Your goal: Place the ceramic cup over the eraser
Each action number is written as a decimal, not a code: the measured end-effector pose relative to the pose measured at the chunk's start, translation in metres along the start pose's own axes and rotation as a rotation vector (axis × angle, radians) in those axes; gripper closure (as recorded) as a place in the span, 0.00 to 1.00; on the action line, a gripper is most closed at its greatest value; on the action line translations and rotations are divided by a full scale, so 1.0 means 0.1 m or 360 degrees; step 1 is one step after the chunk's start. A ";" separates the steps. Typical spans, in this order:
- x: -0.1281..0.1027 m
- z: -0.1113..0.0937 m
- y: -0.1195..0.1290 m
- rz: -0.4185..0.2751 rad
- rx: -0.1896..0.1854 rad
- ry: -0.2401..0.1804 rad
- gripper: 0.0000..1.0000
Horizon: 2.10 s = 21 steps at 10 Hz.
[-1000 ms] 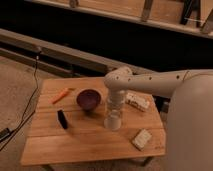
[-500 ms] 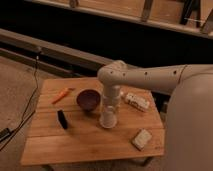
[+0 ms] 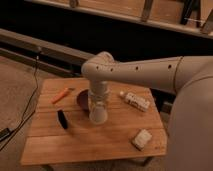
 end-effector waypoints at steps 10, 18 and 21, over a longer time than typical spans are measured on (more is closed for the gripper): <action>0.09 -0.63 1.35 -0.0612 0.0027 -0.0267 1.00; -0.25 -0.35 1.73 -0.0755 -0.0065 -0.0233 1.00; -0.32 -0.17 1.73 -0.0754 -0.0075 -0.0172 1.00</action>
